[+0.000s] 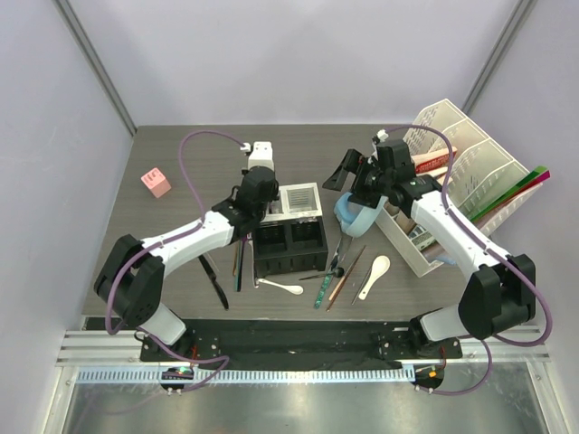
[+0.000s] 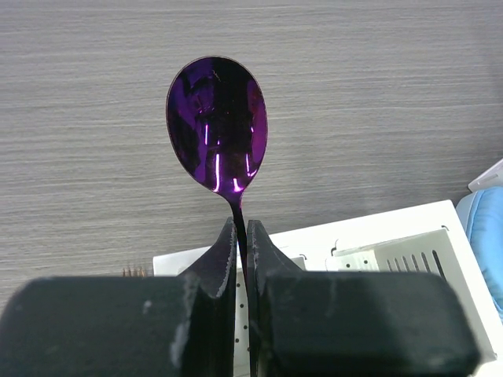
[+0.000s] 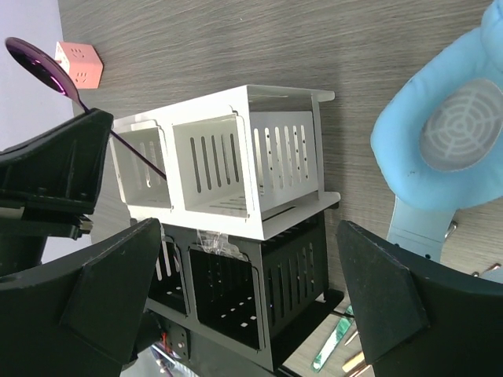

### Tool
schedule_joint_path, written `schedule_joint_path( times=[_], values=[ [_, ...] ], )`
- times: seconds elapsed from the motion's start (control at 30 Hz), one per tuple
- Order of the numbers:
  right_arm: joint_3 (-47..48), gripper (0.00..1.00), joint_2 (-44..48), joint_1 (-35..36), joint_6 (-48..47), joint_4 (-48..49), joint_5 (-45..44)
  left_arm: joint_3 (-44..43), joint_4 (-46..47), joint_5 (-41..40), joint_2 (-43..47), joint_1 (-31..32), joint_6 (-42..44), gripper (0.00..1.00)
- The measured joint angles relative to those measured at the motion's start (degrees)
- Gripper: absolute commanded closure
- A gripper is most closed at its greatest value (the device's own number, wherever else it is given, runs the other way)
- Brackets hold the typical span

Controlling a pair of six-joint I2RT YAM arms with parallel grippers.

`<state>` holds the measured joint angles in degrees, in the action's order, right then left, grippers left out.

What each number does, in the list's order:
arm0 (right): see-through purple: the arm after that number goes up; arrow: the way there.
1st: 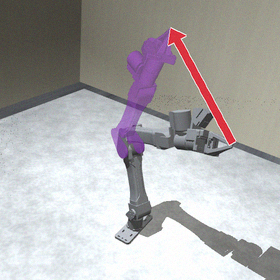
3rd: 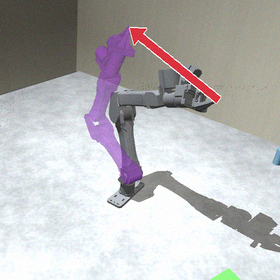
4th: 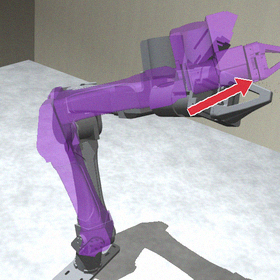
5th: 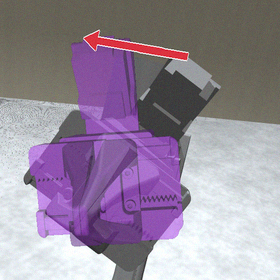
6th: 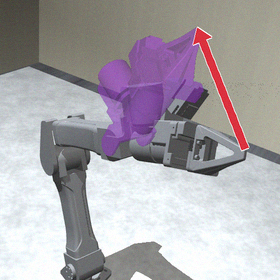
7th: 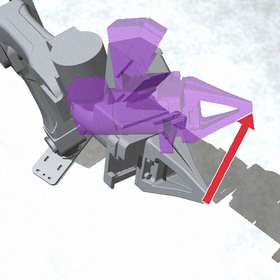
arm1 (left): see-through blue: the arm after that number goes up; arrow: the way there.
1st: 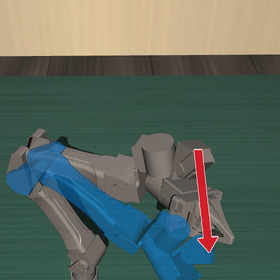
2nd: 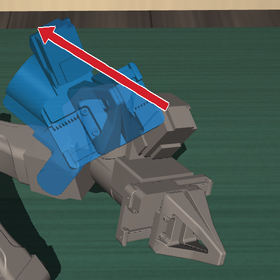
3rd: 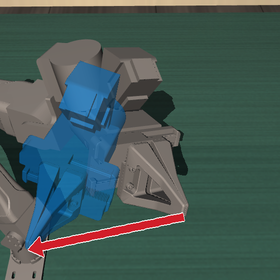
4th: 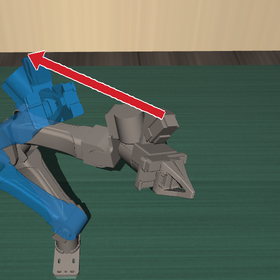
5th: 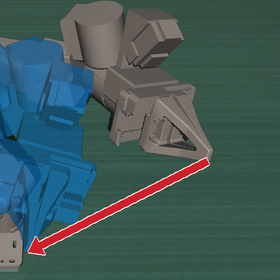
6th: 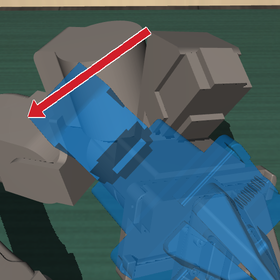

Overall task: Sort the eating utensils into containers
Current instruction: Place the spoon in the container.

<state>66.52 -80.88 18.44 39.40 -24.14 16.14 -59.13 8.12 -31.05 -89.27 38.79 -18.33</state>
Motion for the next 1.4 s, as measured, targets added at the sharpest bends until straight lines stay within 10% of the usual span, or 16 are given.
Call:
schedule_joint_path(
  times=[1.0,1.13,1.4],
  values=[
    [0.8,0.0,1.1,0.0,-0.2,-0.7,0.1,1.4,1.0,-1.9,-1.0,-0.6,-1.2,1.0],
    [0.8,0.0,1.0,0.5,0.0,-0.6,0.0,1.6,0.5,-1.9,-0.3,-0.6,-1.8,0.7],
    [0.7,0.0,0.9,1.5,0.3,0.2,-0.6,2.7,-3.0,-2.5,0.3,-0.6,-2.3,0.47]
  ],
)
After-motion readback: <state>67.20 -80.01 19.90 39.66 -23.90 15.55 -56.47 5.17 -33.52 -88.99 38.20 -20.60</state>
